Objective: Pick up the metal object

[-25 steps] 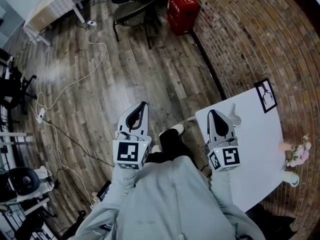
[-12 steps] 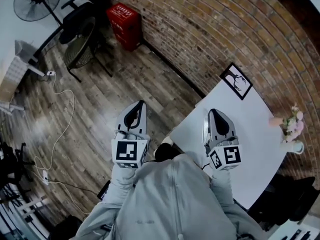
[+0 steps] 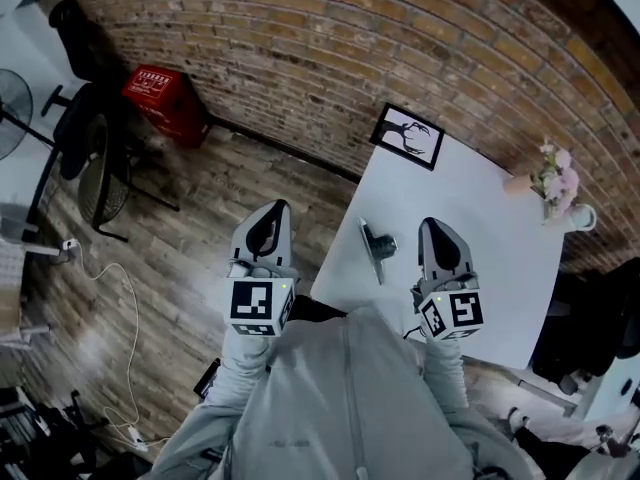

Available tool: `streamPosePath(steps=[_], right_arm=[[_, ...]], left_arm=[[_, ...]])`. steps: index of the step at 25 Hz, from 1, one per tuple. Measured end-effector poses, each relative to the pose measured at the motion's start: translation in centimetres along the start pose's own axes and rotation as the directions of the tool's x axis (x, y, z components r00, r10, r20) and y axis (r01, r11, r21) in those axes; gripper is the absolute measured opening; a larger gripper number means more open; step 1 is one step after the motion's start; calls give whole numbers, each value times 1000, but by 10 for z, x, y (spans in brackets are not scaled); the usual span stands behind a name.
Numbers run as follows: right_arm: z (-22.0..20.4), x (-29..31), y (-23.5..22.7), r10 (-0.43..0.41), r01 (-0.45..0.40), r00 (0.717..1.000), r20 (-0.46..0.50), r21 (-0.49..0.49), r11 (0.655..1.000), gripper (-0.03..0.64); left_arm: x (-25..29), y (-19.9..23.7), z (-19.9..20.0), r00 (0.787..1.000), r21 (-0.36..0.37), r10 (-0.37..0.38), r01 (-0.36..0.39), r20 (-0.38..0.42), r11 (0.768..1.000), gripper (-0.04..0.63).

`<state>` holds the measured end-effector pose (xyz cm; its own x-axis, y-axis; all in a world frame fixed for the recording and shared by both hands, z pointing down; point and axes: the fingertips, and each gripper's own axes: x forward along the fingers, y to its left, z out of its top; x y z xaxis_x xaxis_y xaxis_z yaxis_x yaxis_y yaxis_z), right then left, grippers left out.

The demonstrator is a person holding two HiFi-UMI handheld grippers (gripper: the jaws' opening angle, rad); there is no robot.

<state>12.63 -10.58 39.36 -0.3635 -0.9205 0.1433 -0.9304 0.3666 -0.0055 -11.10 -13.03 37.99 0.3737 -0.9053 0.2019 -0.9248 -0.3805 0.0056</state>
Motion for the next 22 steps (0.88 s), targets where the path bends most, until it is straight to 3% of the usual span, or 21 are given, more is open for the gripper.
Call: streamPosePath(steps=[6,10,15,22], right_arm=[[-9,-32,-34,-158,158,987,-15,27,987,25],[-14,-47,-45,-252,253,967,-37,48,966,25],[-16,-54,-51,-356,359,933,-53,67,931,25],[-16,-60,-47,-485,488,873,-53,100,867,25]], left_arm=[[37,-28,7,992,34,-129,129,-3,991,29],[58,-42,13,974,55,-226,227,-14,972,29],[84,-58,18,936,81,-351,353,-32,932,29],[107,-78,19,864,106,-500,503,-56,858,28]])
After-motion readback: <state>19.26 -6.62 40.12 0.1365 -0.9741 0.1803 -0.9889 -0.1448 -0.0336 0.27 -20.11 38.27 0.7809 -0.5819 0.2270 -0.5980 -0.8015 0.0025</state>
